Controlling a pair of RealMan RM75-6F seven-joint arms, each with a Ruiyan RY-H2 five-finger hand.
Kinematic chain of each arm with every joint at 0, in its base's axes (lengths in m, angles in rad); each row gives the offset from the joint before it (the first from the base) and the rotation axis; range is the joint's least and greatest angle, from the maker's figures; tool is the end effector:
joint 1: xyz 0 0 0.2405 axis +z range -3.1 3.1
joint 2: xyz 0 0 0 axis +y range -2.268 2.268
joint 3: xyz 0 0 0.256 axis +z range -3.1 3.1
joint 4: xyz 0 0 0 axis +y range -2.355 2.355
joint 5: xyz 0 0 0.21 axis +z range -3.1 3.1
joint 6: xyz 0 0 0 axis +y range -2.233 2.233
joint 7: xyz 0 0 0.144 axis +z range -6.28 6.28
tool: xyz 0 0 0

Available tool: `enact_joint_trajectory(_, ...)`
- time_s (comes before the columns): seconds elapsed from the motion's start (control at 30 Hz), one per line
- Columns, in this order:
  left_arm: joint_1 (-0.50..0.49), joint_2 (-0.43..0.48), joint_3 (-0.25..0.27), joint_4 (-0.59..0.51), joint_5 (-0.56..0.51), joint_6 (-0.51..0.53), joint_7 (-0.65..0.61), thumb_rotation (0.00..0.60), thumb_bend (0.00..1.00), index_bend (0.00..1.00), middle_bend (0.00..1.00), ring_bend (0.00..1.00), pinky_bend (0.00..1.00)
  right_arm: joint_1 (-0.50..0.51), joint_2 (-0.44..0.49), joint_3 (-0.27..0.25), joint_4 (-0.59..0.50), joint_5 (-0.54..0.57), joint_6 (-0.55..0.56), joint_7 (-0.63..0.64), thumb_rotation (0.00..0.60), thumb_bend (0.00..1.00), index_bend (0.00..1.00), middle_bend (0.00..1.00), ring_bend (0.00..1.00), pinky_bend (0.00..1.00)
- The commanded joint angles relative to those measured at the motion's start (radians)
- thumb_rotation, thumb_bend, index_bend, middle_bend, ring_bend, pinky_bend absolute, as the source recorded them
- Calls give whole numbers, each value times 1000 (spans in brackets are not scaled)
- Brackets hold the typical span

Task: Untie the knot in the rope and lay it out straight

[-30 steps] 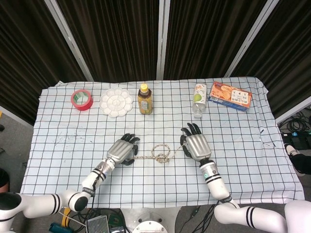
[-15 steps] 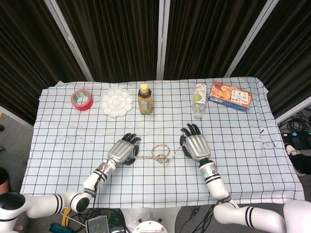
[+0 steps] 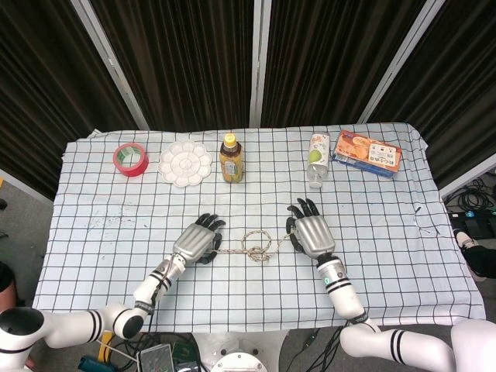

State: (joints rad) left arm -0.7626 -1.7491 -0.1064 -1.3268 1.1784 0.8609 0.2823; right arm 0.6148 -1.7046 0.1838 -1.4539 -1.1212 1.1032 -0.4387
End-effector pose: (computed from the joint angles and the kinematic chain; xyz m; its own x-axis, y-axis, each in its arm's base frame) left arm -0.1381 0.3125 -0.0932 0.4577 0.4014 0.7933 0.8463 -0.4702 -0.2503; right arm -0.1581 -0.3106 -0.0440 0.3779 -0.2234 0.8985 -0.9099 -0.2688 0.3159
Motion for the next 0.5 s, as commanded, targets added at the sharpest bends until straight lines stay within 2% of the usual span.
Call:
enact_joint_trajectory(0.03,-1,0,1,1,1,-1,1,600,378,545,113,0,0,0,0,0,-1,1,-1,1,600,494,617,184,0,0)
enact_joint_trajectory(0.5,6,-10,-1,16,20,12,-33,600,421,578,119,0,0,-2,4,3,1,1,0,10,600,514,617,183,0,0)
